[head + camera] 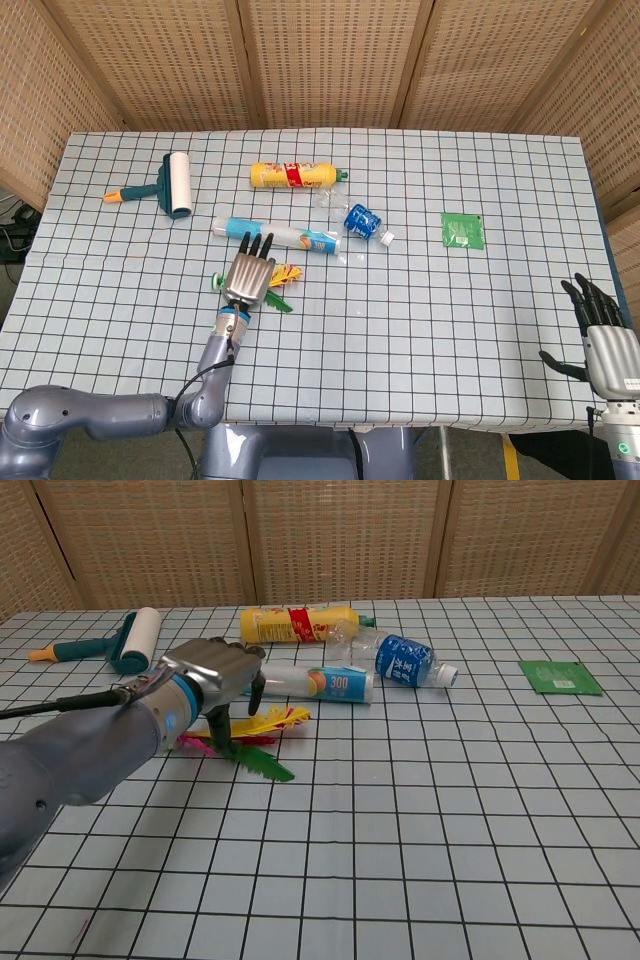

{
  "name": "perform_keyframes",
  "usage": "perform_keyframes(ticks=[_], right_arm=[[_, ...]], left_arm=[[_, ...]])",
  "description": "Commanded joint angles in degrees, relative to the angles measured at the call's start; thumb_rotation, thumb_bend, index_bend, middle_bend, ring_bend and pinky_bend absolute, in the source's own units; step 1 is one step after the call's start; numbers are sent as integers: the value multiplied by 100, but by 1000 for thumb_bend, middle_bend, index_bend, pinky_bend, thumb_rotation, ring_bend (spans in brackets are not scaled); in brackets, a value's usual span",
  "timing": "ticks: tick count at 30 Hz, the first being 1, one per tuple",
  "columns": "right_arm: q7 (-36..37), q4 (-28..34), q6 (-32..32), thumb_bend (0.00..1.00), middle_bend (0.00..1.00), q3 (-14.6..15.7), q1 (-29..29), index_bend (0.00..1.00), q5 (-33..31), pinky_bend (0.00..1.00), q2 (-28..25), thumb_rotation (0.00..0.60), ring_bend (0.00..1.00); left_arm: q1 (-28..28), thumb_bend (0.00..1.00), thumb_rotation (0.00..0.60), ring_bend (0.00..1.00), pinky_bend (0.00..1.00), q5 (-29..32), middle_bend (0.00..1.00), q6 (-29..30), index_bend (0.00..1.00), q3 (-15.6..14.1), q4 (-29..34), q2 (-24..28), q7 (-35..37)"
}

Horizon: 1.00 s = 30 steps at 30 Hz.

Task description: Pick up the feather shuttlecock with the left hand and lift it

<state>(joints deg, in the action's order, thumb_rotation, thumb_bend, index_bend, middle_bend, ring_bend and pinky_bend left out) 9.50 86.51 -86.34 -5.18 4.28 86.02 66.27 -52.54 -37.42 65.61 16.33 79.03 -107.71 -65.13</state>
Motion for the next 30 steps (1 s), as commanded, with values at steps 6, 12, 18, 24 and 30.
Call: perform_keyframes(ticks=[6,12,18,24,30], right_arm=[[74,-6,-7,77,0,-8,-5,27,-6,146,-16,600,0],[137,-15,-31,77,0,-13,-13,27,2,146,-26,600,0],[140,-1,-48,77,0,1,-19,33,30,146,-27,600,0],[172,9,-113,77,0,-7,-33,34,66,146,-34,600,0],[232,0,-173,77,0,-15,-52,35,90,146,-46,600,0]], left_arm=[[-125,248,600,0,0,40,0,60,456,-98,-284,-169,20],[-169,250,600,0,0,-5,0,67,459,-208,-515,-272,14],[-148,300,600,0,0,-70,0,57,489,-293,-656,-330,100],[-85,451,600,0,0,-206,0,79,606,-408,-722,-330,196],[-13,496,600,0,0,-420,0,131,657,-462,-670,-252,360]])
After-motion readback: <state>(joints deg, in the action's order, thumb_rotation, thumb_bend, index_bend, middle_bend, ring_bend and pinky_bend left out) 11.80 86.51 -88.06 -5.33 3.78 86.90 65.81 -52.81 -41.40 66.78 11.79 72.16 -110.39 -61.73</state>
